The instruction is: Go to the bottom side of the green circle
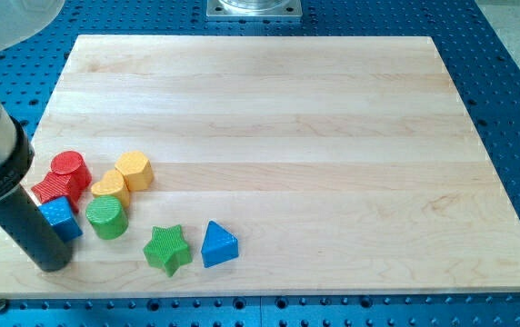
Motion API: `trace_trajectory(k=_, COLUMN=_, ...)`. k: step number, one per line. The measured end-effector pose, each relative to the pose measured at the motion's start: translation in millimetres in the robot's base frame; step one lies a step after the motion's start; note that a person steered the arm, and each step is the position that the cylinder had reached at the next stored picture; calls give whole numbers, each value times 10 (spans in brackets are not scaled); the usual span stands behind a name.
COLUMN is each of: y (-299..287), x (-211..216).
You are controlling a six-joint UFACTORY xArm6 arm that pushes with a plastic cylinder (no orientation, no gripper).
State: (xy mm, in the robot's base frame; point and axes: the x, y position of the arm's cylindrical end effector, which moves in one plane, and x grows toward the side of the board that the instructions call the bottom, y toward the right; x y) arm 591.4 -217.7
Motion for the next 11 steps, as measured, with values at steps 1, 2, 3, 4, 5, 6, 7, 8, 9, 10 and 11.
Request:
trace_trajectory(k=1, y=34, x=0)
trace_trajectory(k=2, y=76, x=0)
trace_trajectory(k=3, y=120, x=0)
trace_trajectory(k=4, y=167, x=0)
trace_trajectory(k=5, y=211, x=0)
trace_trajectory(k=6, y=250, x=0)
trace_trajectory(k=7, y=294, x=1)
trace_trajectory(k=8, y=348, x=1)
trace_trajectory(k=9, y=408, x=1)
trace_trajectory(k=10, y=472, x=1)
trace_trajectory(k=11, y=539, x=1)
